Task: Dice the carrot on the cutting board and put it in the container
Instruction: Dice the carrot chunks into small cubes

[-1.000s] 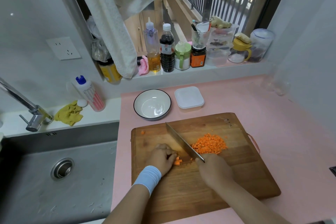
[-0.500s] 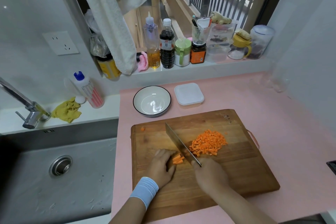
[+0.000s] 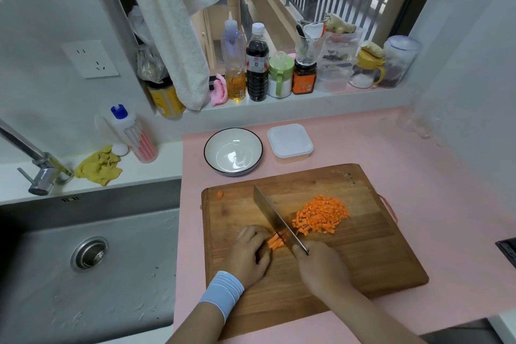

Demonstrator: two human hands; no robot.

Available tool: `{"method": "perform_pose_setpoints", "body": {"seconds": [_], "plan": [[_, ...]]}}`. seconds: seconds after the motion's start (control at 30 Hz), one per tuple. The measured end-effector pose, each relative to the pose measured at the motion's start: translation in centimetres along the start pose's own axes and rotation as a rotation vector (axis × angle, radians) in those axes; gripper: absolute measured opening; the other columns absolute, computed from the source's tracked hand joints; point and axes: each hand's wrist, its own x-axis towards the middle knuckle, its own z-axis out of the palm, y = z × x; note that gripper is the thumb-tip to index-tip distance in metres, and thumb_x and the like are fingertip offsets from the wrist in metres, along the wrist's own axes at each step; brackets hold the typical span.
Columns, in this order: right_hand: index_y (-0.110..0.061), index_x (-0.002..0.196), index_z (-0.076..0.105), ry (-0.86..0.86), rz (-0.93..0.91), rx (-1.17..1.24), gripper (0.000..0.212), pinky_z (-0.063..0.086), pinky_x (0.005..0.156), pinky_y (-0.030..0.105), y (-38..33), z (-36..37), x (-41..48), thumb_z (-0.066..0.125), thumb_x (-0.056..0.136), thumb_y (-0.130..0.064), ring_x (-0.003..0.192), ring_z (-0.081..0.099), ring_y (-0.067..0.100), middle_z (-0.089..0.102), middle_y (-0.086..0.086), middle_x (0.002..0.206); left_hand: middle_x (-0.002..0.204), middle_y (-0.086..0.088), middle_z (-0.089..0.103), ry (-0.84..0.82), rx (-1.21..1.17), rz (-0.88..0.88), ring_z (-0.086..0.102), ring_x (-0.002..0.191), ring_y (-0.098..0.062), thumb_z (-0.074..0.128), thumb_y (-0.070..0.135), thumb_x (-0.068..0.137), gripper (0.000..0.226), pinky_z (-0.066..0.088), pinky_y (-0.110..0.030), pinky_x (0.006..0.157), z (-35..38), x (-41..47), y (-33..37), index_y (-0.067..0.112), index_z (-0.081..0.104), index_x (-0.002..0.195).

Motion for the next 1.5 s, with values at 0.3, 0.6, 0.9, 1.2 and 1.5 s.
{"method": "perform_pose_setpoints", "body": {"seconds": [0.3,0.6,0.9,1.2,1.5], "plan": [[-0.032,0.075,0.059,0.000,0.000,0.015,0.033,0.046,0.068,0.031,-0.2,0.5,-0.4,0.044,0.102,-0.043,0.082,0.064,0.018,0.066,-0.009,0.077,0.092,0.001,0.061,0.017,0.024,0.100,0.056,0.090,-0.013,0.065,0.013,0.089,0.005,0.046,-0.019,0.084,1.4,0.0,-0.5,0.012,0.070,0.088],[-0.029,0.084,0.063,-0.013,0.003,-0.014,0.032,0.045,0.067,0.031,-0.4,0.6,0.0,0.042,0.103,-0.043,0.080,0.061,0.014,0.065,-0.009,0.081,0.089,0.005,0.059,-0.008,-0.020,0.042,0.053,0.091,-0.008,0.067,0.014,0.084,0.006,0.041,-0.013,0.085,1.3,0.4,-0.1,0.017,0.069,0.089],[-0.033,0.093,0.061,0.067,-0.054,-0.089,0.026,0.051,0.076,0.034,-0.3,0.8,-1.1,0.039,0.105,-0.040,0.085,0.063,0.013,0.065,-0.009,0.084,0.082,0.002,0.058,0.016,-0.011,0.052,0.051,0.085,-0.010,0.072,0.009,0.082,0.007,0.037,-0.009,0.082,1.5,0.7,-0.3,0.013,0.068,0.079],[-0.033,0.108,0.065,0.094,-0.077,-0.127,0.026,0.052,0.080,0.034,-0.1,1.2,-2.4,0.040,0.104,-0.039,0.094,0.063,0.013,0.068,-0.008,0.094,0.082,0.002,0.059,0.019,-0.028,0.043,0.052,0.084,-0.009,0.074,0.007,0.080,0.011,0.036,-0.008,0.083,1.6,0.6,-0.4,0.015,0.066,0.077],[-0.030,0.091,0.059,0.007,-0.019,-0.075,0.025,0.054,0.081,0.037,-0.4,0.7,-1.8,0.040,0.105,-0.038,0.087,0.063,0.014,0.061,-0.010,0.086,0.082,0.003,0.059,0.016,-0.035,0.033,0.053,0.084,-0.010,0.070,0.012,0.084,0.007,0.040,-0.010,0.082,1.8,0.6,-0.7,0.014,0.067,0.077]]}}
